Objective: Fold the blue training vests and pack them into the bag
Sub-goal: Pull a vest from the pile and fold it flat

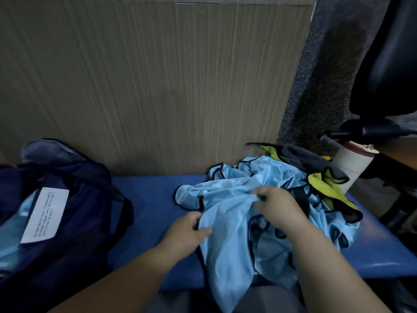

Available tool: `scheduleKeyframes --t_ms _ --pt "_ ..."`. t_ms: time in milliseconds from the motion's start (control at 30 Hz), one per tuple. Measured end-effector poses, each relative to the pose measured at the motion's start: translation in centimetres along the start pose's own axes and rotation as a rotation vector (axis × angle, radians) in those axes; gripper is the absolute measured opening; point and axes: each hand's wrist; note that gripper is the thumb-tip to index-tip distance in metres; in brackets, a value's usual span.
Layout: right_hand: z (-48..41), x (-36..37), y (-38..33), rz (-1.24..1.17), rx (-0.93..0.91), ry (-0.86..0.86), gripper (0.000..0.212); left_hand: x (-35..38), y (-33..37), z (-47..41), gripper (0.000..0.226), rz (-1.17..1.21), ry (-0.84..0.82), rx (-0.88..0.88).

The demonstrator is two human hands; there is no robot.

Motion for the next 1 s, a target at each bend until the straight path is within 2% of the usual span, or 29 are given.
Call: scheduleKeyframes --t_ms 100,200,267,333,433,500,533,600,667,700,733,800,867,967,1000 --pt "0.0 -3.4 0.7 -0.455 0.039 0.42 0.022 -0.3 0.8 0.2 0.016 0.173 0.072 0.055" --pt "0.7 -6.6 2.6 -0.683 0.115 0.751 0.023 -0.6 0.9 -0.3 0.034 0.189 0.08 0.049" --pt "1.1 -7.5 4.6 -0.647 0.222 0.825 0.04 -0.5 0.7 -1.1 0.054 0.154 0.051 0.032" --pt "1.2 -7.9 5.6 -0.494 0.341 0.858 0.052 -0.1 0.9 -1.8 0.07 0.123 0.027 0.053" --pt "1.2 -7.7 4.0 -0.225 0.268 0.894 0.033 0.6 1.7 -2.6 0.083 0.048 0.006 0.159" --pt "1.2 -7.1 2.3 -0.185 0.129 0.821 0.015 1.3 2.5 -3.3 0.084 -0.036 0.005 0.222" --pt "1.2 -6.6 1.6 -0.208 0.084 0.692 0.009 1.6 2.9 -3.7 0.081 -0.067 0.016 0.237" --pt "1.3 -5.6 0.7 -0.232 0.076 0.23 0.028 2.0 3.7 -4.2 0.073 -0.102 0.028 0.221" --pt "1.1 -4.4 0.8 -0.109 0.129 -0.26 0.057 2.2 4.4 -4.6 0.062 -0.168 0.024 0.192" --pt "1.0 -3.7 0.9 -0.024 0.142 -0.415 0.071 2.3 4.6 -4.6 0.058 -0.228 0.034 0.183" --pt "0.8 -3.0 1.2 0.053 0.152 -0.498 0.082 2.4 4.8 -4.6 0.054 -0.289 0.056 0.182" --pt "0.3 -1.9 1.5 0.134 0.144 -0.54 0.093 2.5 5.2 -4.7 0.042 -0.308 0.097 0.181" --pt "-0.1 -1.1 1.8 0.204 0.131 -0.503 0.091 2.4 5.4 -4.7 0.025 -0.244 0.109 0.171" --pt "-0.5 -0.2 2.8 0.364 0.116 -0.392 0.065 1.8 5.4 -4.6 0.002 -0.193 0.081 0.169" --pt "-0.6 -0.1 3.0 0.395 0.107 -0.351 0.051 1.5 5.5 -4.4 0.003 -0.164 0.075 0.17"
Point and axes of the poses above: each hand's wrist, its own z-axis away from the middle knuckle, its own x-axis out of the palm, y = z × x, and after that the axes turned 14 degrees about -x, right-handed
